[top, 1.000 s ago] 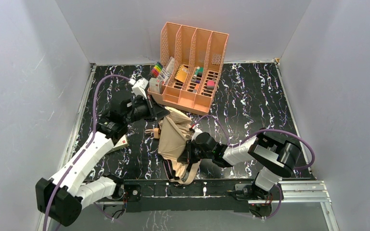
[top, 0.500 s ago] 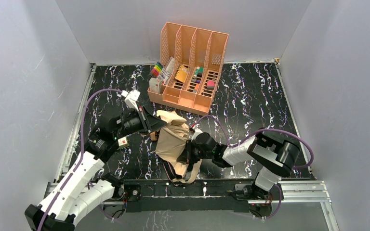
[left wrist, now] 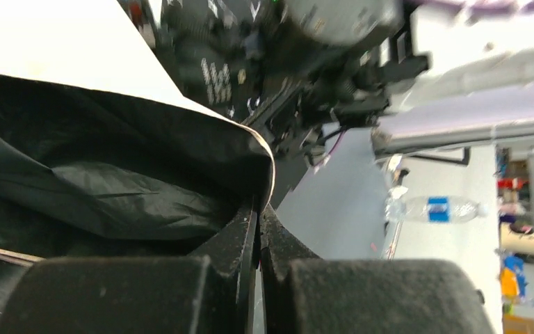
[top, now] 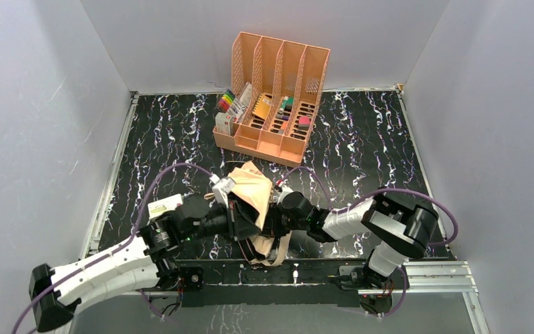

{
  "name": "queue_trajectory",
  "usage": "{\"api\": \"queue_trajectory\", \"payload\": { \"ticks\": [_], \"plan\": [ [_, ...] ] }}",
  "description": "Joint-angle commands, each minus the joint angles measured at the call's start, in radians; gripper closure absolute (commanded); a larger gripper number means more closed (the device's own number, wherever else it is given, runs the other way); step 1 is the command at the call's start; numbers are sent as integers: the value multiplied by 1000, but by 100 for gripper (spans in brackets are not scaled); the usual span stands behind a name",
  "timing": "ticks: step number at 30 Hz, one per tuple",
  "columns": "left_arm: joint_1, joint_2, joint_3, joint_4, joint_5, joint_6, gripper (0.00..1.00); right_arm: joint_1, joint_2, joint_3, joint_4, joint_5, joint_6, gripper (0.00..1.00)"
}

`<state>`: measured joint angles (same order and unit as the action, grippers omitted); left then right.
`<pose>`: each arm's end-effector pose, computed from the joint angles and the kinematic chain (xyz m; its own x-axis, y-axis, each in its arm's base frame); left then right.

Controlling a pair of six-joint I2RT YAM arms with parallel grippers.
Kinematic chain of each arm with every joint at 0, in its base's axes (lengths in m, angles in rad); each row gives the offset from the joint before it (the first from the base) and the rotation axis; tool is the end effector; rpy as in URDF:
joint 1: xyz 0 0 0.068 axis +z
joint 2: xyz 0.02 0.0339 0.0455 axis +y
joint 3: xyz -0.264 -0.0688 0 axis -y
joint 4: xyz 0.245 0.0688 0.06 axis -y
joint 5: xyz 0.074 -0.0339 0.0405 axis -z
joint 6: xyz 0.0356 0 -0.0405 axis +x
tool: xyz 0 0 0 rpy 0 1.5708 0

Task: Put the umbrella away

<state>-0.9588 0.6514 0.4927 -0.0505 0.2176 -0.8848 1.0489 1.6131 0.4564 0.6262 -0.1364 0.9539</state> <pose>0.0901 -0.1418 0.2715 -0.7879 -0.1926 -0.5849 0.4908 0.3774 -0.7853 0.1349 0.2442 0.1218 -0.8941 0.0662 -0.4429 -0.3249 0.5847 0.7434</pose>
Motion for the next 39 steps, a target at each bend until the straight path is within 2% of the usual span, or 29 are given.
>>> {"api": "queue_trajectory", "payload": {
  "ticks": [1,6,9,16,18,21,25,28,31,33,35,37,39],
  "plan": [
    [-177,44,-48,137,-220,-19,100,7,-101,-15,-192,48,-31,81],
    [-290,117,-105,252,-327,-16,92,6,-321,-25,-381,118,-38,77],
    [-329,150,-132,308,-365,-21,79,7,-449,-25,-511,185,-42,73],
    [-406,220,-156,333,-429,-35,65,7,-653,-12,-718,305,-57,70],
    [-417,242,-163,341,-436,-41,65,7,-680,4,-750,325,-66,70],
    [-427,278,-183,382,-434,-49,76,5,-703,35,-778,339,-77,72],
    [-441,323,-222,445,-427,-59,92,5,-724,67,-743,314,-105,77],
    [-451,344,-257,480,-428,-77,96,5,-730,80,-645,248,-156,80],
    [-461,363,-277,489,-428,-83,89,4,-696,96,-536,153,-193,82],
    [-465,381,-282,493,-429,-85,76,4,-645,107,-477,79,-199,84],
    [-468,401,-283,501,-428,-84,67,4,-587,112,-411,35,-190,87],
    [-471,426,-283,514,-426,-83,63,4,-529,116,-349,7,-174,90],
    [-474,447,-284,526,-423,-85,62,5,-470,124,-305,-11,-166,92]
  ]
}}
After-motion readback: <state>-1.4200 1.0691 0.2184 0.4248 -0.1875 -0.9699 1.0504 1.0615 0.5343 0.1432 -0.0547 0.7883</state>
